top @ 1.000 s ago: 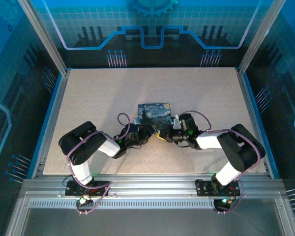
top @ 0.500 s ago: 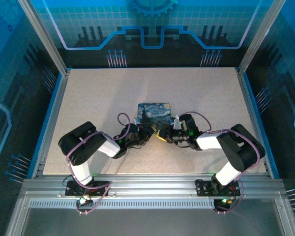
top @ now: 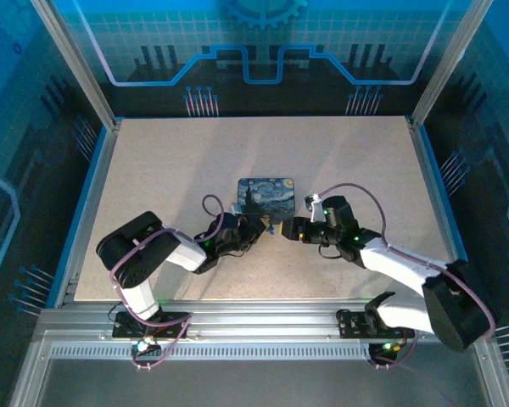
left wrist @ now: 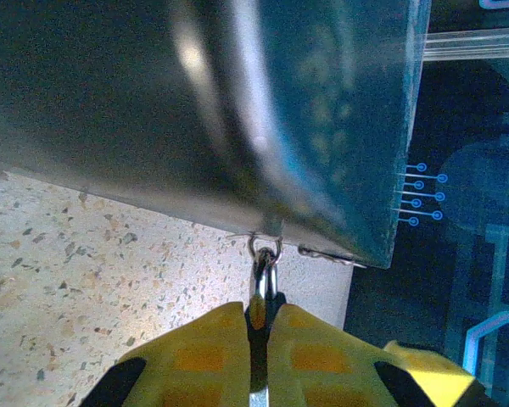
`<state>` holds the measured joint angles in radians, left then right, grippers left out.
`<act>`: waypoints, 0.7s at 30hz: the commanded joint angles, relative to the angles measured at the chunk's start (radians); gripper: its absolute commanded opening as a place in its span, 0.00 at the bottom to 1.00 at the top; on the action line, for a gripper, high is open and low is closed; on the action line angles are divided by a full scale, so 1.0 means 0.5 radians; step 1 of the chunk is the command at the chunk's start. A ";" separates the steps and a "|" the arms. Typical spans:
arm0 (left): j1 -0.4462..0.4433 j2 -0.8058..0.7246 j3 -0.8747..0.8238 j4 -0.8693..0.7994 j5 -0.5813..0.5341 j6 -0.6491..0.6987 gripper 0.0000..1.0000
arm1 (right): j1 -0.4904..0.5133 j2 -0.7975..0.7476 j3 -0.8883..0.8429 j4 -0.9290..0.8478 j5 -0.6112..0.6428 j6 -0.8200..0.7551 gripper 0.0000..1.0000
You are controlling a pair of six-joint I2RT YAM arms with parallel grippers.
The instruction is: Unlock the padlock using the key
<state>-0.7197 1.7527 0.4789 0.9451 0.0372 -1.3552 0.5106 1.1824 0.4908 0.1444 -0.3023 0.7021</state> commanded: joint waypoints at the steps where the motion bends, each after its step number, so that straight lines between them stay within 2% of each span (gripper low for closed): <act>1: -0.016 -0.091 -0.020 -0.025 -0.019 0.056 0.05 | -0.009 -0.188 0.051 -0.209 0.200 -0.412 0.70; 8: -0.017 -0.146 -0.013 -0.071 -0.021 0.075 0.05 | 0.009 -0.472 0.079 -0.247 0.359 -0.930 0.94; 12: -0.012 -0.153 -0.007 -0.080 -0.021 0.078 0.04 | 0.024 -0.520 0.079 -0.229 0.355 -1.247 0.98; 17: -0.013 -0.166 -0.006 -0.106 -0.025 0.071 0.04 | 0.121 -0.544 0.031 -0.166 0.462 -1.731 0.99; 21: -0.012 -0.184 0.000 -0.143 -0.035 0.064 0.03 | 0.177 -0.572 -0.084 -0.015 0.482 -1.914 0.99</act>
<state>-0.7197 1.7020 0.4789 0.8673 0.0372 -1.3514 0.5770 0.9165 0.4866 0.0841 -0.0879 -0.1108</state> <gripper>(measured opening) 0.085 0.988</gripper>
